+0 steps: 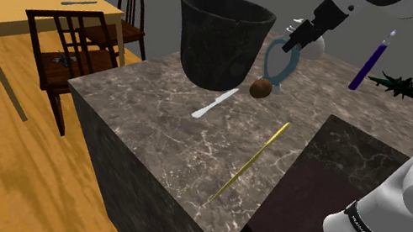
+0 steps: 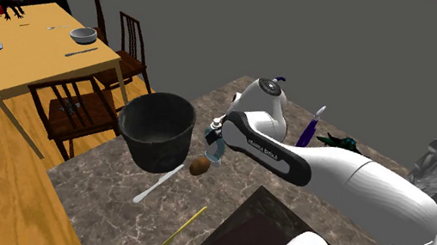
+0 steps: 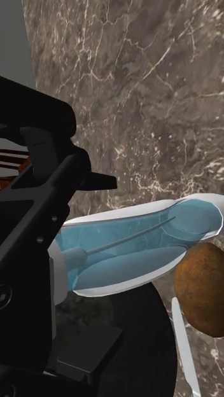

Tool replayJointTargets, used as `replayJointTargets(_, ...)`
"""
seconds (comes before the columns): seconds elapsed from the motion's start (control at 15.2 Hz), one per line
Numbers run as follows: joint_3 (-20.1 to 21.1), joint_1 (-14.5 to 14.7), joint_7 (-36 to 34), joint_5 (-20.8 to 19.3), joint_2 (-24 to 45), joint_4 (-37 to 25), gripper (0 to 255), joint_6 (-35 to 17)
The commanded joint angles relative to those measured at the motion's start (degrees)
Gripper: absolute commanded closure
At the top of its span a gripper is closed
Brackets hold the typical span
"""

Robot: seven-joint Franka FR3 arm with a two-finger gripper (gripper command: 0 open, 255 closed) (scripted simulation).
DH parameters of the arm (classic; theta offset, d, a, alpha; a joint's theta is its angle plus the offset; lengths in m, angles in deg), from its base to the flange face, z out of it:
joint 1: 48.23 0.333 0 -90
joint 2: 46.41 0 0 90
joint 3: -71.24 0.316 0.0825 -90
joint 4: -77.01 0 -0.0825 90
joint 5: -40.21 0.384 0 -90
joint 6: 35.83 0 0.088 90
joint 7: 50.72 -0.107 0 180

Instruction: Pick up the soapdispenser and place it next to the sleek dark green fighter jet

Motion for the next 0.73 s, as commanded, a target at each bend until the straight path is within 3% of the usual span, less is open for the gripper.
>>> replayJointTargets(0.0, -0.1, 0.1, 0.2, 0.1, 0.3, 0.3, 0, -0.7)
replayJointTargets(0.46, -0.1, 0.1, 0.2, 0.1, 0.3, 0.3, 0, -0.7)
replayJointTargets(0.53, -0.1, 0.1, 0.2, 0.1, 0.3, 0.3, 255, -0.7)
replayJointTargets(0.66, -0.1, 0.1, 0.2, 0.1, 0.3, 0.3, 255, -0.7)
